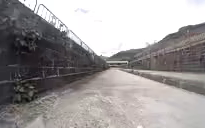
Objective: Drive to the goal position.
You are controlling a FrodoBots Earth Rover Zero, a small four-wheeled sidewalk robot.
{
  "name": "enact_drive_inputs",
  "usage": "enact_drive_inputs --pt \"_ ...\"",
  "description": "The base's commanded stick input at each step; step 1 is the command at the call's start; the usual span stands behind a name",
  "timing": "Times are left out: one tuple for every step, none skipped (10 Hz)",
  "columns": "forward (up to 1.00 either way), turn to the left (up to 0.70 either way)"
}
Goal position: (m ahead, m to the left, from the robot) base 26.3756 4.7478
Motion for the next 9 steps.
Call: enact_drive_inputs --pt "1.00 0.00" --pt "1.00 0.00" --pt "1.00 0.00" --pt "1.00 0.00" --pt "1.00 0.00" --pt "1.00 0.00" --pt "1.00 0.00" --pt "1.00 0.00" --pt "1.00 0.00"
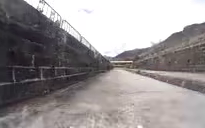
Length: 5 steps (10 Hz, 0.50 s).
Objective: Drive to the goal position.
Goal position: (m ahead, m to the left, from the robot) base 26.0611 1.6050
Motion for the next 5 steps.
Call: enact_drive_inputs --pt "1.00 0.00" --pt "1.00 0.00" --pt "1.00 0.00" --pt "1.00 0.00" --pt "1.00 0.00"
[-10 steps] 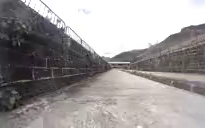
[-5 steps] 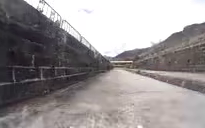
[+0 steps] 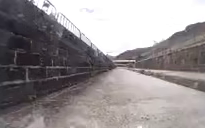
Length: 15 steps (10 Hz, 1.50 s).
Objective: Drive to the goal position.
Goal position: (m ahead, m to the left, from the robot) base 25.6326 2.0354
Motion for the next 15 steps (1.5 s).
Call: enact_drive_inputs --pt "1.00 0.00" --pt "1.00 -0.40" --pt "1.00 -0.40" --pt "1.00 -0.40" --pt "1.00 -0.40" --pt "1.00 -0.40" --pt "1.00 0.00" --pt "1.00 0.00" --pt "1.00 0.00" --pt "1.00 0.00" --pt "1.00 0.00" --pt "1.00 0.00" --pt "1.00 0.00" --pt "1.00 0.00" --pt "1.00 0.00"
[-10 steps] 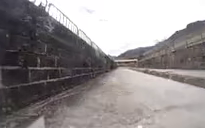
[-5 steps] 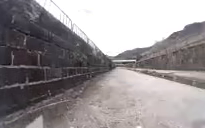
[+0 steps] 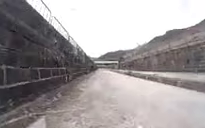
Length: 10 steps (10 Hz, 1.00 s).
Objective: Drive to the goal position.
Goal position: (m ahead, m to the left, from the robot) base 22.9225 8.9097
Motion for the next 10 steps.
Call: enact_drive_inputs --pt "1.00 0.00" --pt "1.00 0.00" --pt "1.00 0.00" --pt "1.00 0.00" --pt "1.00 0.00" --pt "1.00 0.00" --pt "1.00 0.00" --pt "1.00 0.00" --pt "1.00 0.00" --pt "1.00 0.00"
